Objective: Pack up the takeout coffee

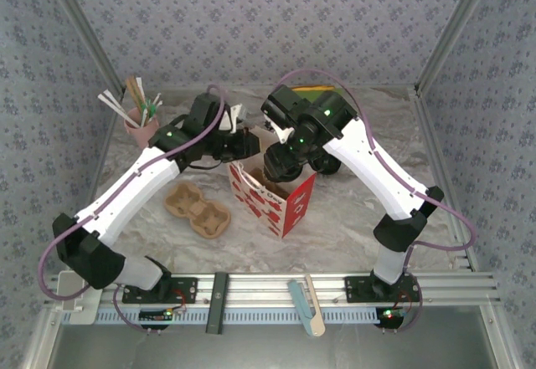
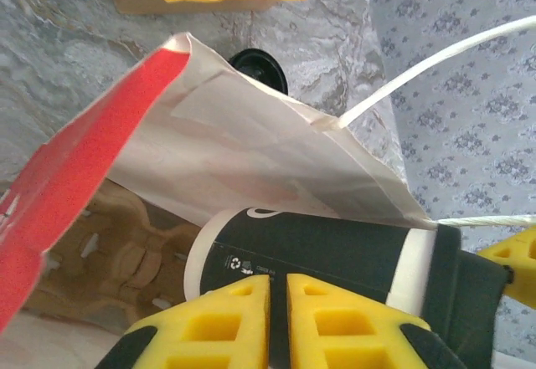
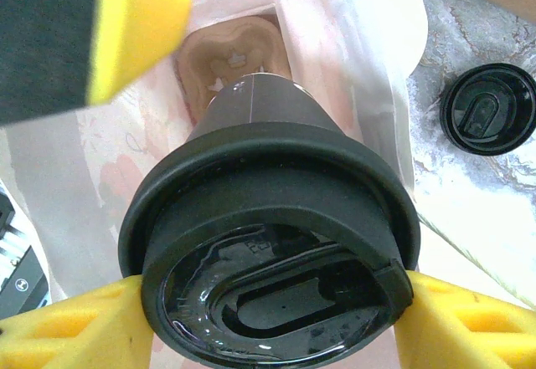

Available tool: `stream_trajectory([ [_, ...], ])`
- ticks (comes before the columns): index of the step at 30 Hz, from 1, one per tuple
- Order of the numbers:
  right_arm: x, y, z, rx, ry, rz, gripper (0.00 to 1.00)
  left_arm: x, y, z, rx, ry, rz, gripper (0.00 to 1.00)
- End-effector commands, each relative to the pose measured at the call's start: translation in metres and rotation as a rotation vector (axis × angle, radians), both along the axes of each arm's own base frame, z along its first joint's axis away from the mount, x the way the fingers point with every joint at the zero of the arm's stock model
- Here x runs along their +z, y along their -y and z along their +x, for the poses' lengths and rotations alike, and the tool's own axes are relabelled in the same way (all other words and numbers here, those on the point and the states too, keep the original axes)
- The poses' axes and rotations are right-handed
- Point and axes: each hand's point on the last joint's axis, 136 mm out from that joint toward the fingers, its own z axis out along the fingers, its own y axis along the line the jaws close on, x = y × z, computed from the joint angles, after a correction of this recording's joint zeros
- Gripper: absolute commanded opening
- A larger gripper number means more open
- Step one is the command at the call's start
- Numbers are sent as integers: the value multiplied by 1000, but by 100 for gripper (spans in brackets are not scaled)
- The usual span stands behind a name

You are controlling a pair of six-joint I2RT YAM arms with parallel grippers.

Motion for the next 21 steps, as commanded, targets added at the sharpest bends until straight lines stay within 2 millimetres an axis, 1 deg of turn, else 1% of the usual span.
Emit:
stream_trajectory([
  [1, 0, 2, -6, -3, -6, -10, 69, 36, -10, 2, 34, 85, -44, 22],
  [4, -2, 2, -8, 3, -8, -21, 69, 47, -17, 4, 60, 121, -59, 31],
  [6, -4, 2, -9, 7, -11, -30, 69, 55, -24, 5, 83, 149, -67, 44],
  [8, -6, 2, -11, 13, -14, -37, 69, 64, -32, 6, 108, 182, -74, 47],
  [9, -7, 2, -11, 15, -17, -42, 69, 69, -37, 7, 126, 206, -71, 51],
  [10, -8, 2, -12, 16, -19, -45, 69, 73, -42, 7, 146, 226, -64, 57],
  [13, -11, 0, -14, 23, -30, -57, 69, 84, -59, 7, 201, 274, -58, 62],
  [14, -13, 0, -14, 23, -34, -61, 69, 85, -64, 7, 219, 284, -54, 65],
  [15, -14, 0, -14, 26, -37, -66, 69, 88, -70, 5, 239, 301, -55, 72],
  [16, -16, -1, -15, 27, -44, -71, 69, 89, -76, 5, 254, 312, -52, 76],
  [19, -20, -2, -15, 31, -60, -83, 69, 90, -87, 2, 282, 324, -56, 78],
  [20, -22, -2, -16, 31, -67, -87, 69, 88, -89, 1, 288, 321, -54, 84],
  [21, -24, -3, -16, 32, -75, -92, 69, 87, -92, 0, 293, 320, -53, 85],
])
